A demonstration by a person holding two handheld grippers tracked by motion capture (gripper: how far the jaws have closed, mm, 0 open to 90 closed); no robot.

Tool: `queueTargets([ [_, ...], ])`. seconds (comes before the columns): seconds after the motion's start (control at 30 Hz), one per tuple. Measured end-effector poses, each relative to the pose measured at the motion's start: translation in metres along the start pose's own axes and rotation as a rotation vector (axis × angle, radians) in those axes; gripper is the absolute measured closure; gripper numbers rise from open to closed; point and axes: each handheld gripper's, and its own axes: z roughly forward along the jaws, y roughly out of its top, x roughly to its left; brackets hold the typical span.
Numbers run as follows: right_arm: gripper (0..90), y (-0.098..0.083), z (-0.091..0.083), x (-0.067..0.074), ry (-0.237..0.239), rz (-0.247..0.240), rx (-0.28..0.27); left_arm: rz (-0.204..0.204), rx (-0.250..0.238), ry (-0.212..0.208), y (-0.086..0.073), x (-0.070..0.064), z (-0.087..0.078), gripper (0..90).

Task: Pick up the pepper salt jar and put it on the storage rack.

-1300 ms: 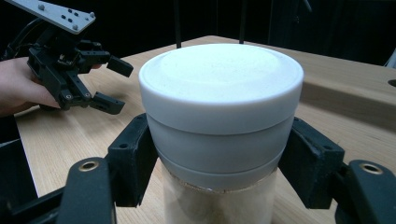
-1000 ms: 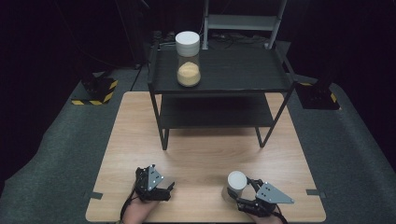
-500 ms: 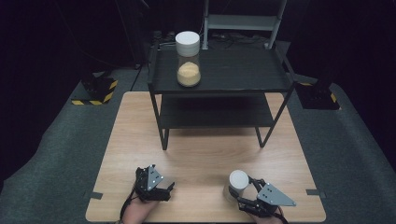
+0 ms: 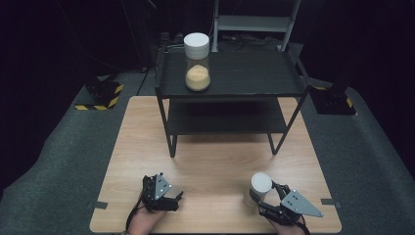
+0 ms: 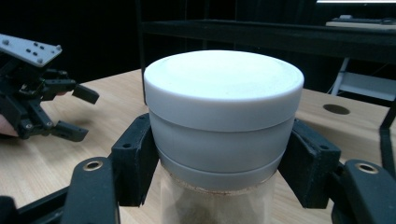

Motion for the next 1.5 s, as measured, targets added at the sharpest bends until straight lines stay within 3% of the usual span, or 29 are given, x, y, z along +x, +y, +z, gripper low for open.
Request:
queueTargets([
  [0.47,34.6,0.033,-0.008,-0.005,-0.035,0.004,-0.059,0.0,-0.002,-0.007,0.0,0.001,0.0,1.1],
  [0.9,34.7,0.07,0.002,-0.014,-0.006,0.031,-0.099,0.008,-0.009,-0.011,-0.002,0.001,-0.001,1.1],
  [1.2,34.7,0.095,0.008,-0.016,-0.013,0.011,-0.106,0.007,-0.008,-0.022,-0.001,0.003,0.0,1.1],
  [1.5,34.7,0.116,0.015,-0.02,-0.02,0.021,-0.125,0.011,-0.007,-0.029,-0.001,0.004,0.0,1.1],
])
